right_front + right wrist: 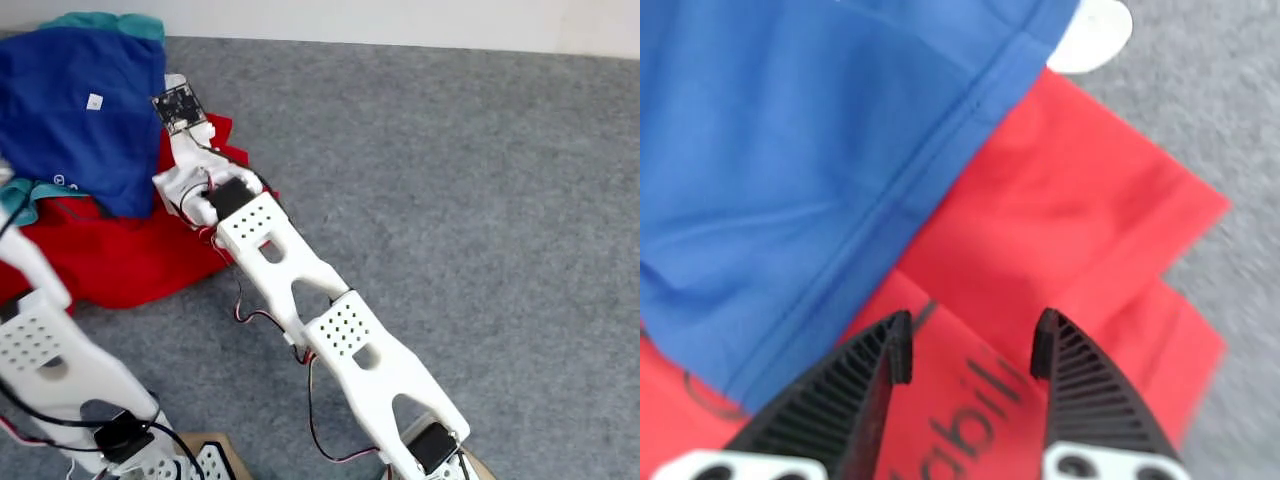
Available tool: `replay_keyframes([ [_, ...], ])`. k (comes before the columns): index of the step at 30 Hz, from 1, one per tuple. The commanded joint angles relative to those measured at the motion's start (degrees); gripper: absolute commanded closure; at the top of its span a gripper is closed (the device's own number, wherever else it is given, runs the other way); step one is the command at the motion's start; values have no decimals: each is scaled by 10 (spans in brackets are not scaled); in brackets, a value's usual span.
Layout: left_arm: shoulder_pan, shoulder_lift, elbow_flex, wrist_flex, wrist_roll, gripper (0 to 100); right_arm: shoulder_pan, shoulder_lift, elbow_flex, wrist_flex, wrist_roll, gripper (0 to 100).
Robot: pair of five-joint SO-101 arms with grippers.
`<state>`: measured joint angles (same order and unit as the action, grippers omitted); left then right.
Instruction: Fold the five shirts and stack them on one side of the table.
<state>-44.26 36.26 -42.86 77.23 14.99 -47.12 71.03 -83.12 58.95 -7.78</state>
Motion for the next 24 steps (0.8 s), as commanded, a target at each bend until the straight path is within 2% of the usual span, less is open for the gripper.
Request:
replay_keyframes([
  [1, 93, -10, -5, 66, 3, 881, 33, -26, -127, 116, -9, 801],
  [3, 128, -11, -10, 80, 2, 937, 51, -29, -194, 180, -40, 834],
  [5, 158, -8, -20, 87, 2, 998, 74, -48, -189, 228, -73, 882],
  [8, 191, -6, -22, 83, 2, 980, 120, -68, -179, 305, -79, 947],
  [14, 243, 14, -21, 41, 2, 980, 182, -68, -179, 378, -79, 954],
  [18, 244, 61, -22, 5, 1, 980, 191, -68, -179, 392, -79, 957],
  [24, 178, 141, -22, -25, 1, 980, 189, -66, -177, 394, -79, 957],
])
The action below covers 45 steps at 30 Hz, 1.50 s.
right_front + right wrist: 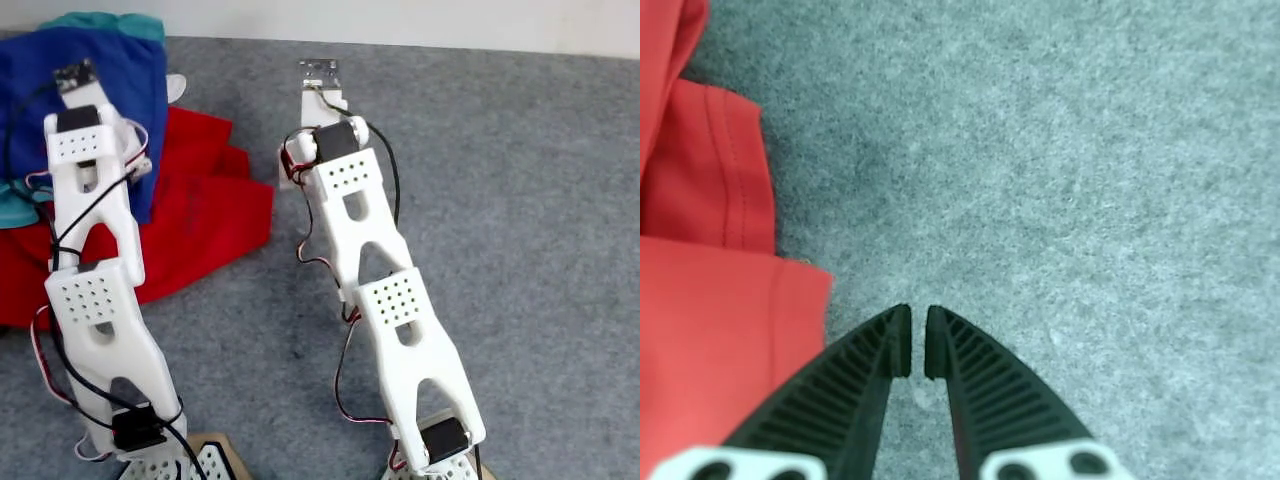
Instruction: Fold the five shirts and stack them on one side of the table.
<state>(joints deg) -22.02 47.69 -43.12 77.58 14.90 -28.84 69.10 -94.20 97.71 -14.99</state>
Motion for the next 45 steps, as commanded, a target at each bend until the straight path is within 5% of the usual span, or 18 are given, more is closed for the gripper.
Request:
replay_keyframes([
  [1, -59, 36, -21, -38, 2, 980, 7, -47, -66, 7, -9, 957],
  [15, -240, -7, -116, -33, 3, 980, -82, 35, -68, -10, -7, 954],
  [18, -240, -8, -134, 10, 3, 979, -124, 49, -69, -41, -7, 933],
  [25, -225, -10, -137, 42, 5, 977, -158, 6, -69, -91, -7, 660],
  [45, -197, -7, -92, 42, 5, 979, -186, 104, -65, -193, -8, 649],
])
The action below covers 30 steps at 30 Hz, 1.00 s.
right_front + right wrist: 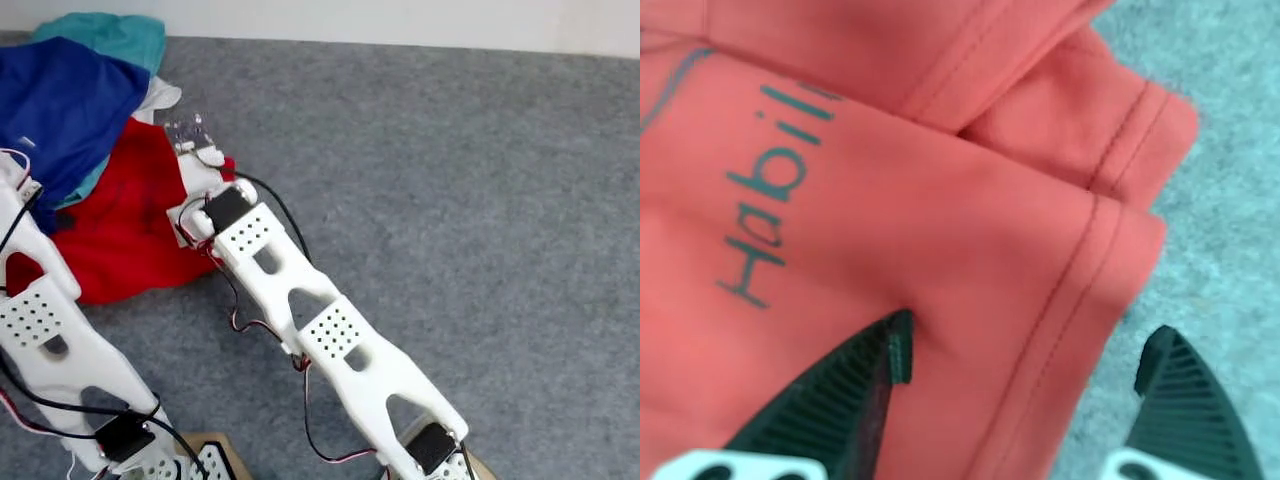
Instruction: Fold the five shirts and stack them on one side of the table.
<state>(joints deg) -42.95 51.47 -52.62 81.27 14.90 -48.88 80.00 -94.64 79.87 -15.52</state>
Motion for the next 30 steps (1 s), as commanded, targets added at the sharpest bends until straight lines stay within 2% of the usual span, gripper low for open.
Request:
replay_keyframes([
  [1, 12, -44, 3, 5, 5, 979, 20, 0, -61, -15, -3, 654],
  [4, 13, -44, 3, 5, 5, 979, 32, 11, -61, -15, -3, 739],
  [9, 33, -45, 18, 13, 6, 979, 57, 10, -65, -15, -3, 996],
  [11, 48, -45, 30, 14, 6, 979, 68, 1, -65, -7, -6, 975],
  [23, 153, -49, 75, 14, 6, 976, 184, -80, -65, 102, -6, 992],
  [30, 169, -49, 31, 36, 7, 976, 326, -129, -65, 141, -4, 992],
])
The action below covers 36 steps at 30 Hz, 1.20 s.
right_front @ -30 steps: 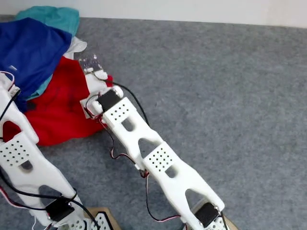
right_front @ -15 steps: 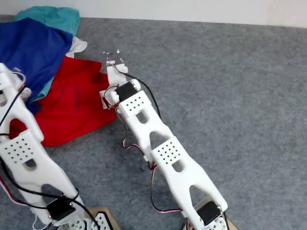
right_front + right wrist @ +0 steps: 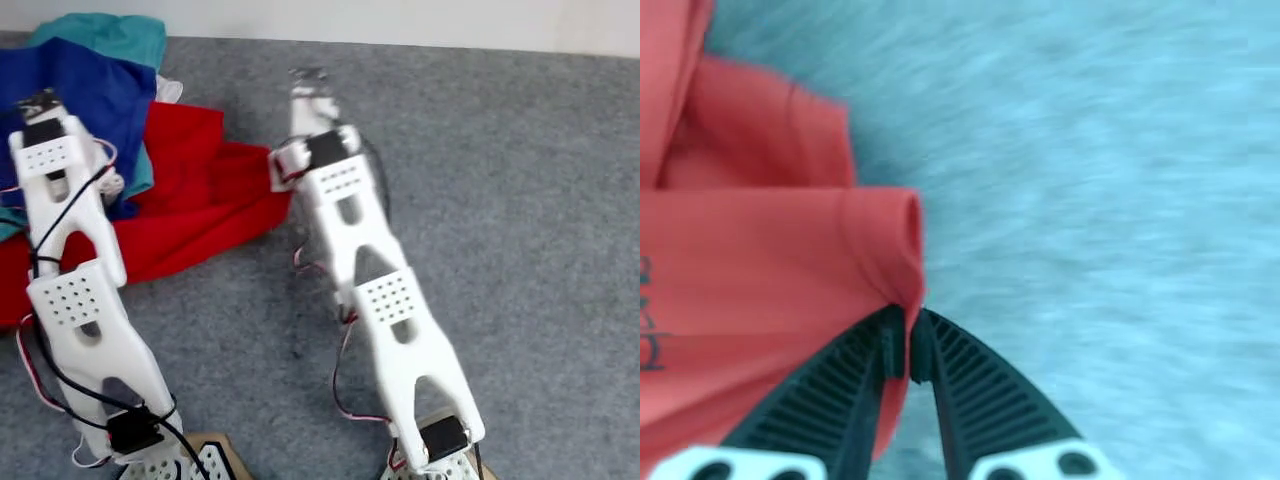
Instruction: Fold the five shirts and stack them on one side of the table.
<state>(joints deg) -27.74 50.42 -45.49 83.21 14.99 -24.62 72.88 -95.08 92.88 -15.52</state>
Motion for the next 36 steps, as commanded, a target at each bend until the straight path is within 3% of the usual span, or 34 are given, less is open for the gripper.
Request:
replay_keyframes([
  [1, 16, -37, -47, 20, 6, 976, 108, -63, -60, 11, -3, 992],
  [16, 15, -36, -57, 22, 6, 976, 349, -133, -60, 76, -2, 992],
  [22, 18, -40, -68, 25, 6, 976, 401, -153, -60, 72, -2, 992],
  [26, 20, -38, -116, 76, 6, 976, 444, -172, -60, 72, -2, 992],
  [30, 32, -36, -160, 116, 5, 973, 439, -165, -60, 74, -2, 988],
  [32, 44, -37, -175, 136, 5, 925, 423, -159, -58, 76, 18, 972],
  [36, 77, -38, -192, 170, 6, 718, 380, -136, -58, 76, 84, 855],
])
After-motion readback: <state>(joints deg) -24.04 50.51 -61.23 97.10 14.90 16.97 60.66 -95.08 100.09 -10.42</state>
